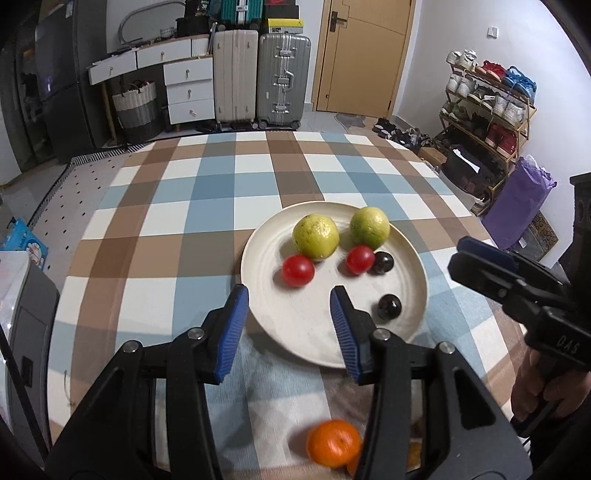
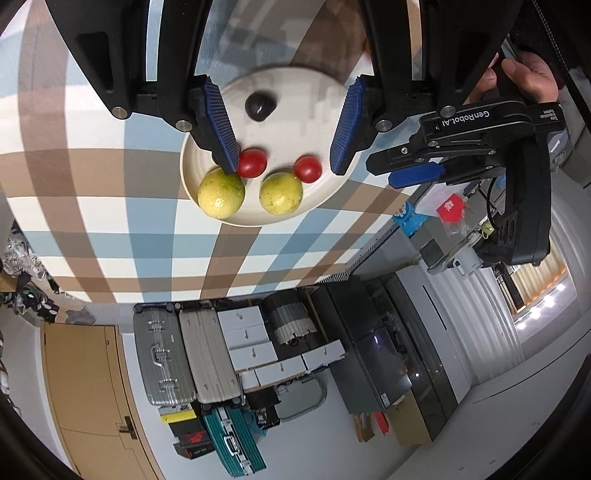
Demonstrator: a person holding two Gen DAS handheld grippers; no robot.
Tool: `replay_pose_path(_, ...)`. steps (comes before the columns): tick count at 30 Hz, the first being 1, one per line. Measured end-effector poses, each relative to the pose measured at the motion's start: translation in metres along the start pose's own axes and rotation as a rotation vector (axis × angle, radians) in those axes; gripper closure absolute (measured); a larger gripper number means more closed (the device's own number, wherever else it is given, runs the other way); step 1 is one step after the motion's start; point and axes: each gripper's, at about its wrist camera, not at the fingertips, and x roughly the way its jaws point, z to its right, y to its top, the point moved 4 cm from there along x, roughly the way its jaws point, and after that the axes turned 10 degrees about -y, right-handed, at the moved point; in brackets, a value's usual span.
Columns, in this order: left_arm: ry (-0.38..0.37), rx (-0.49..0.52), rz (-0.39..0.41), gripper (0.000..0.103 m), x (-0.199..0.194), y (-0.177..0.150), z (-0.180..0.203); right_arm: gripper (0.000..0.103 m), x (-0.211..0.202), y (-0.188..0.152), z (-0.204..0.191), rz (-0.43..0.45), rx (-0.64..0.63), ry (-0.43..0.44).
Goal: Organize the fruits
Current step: 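Withdraw both tools from the plate toward the oranges and brown fruits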
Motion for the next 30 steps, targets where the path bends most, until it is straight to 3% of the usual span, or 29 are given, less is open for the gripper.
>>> replay_pose_path(2,0.007,0.0,0.014,0.057,-0.011,-0.004,0.004,0.041,-0.013,-0.002,-0.003,0.019,0.004,0.002)
replay_pose_path(4,0.013,0.002,0.033,0.045,-0.023,-0.008,0.01,0.038,-0.023,-0.005,-0.005,0.032,0.004,0.001)
replay_pose_path(11,0.043,0.039,0.112,0.022,-0.062,-0.021,0.032,0.019,-0.057,-0.014,-0.015,0.078,-0.008,0.004)
replay_pose_path(17,0.033,0.037,0.148,0.019,-0.085,-0.037,0.044,0.01,-0.081,-0.023,-0.021,0.104,-0.004,0.004)
replay_pose_path(23,0.07,0.034,0.182,0.002,-0.104,-0.054,0.048,0.003,-0.101,-0.035,-0.027,0.127,-0.008,0.002)
replay_pose_path(30,0.091,0.012,0.194,0.001,-0.121,-0.075,0.045,0.001,-0.116,-0.051,-0.033,0.133,-0.019,-0.009)
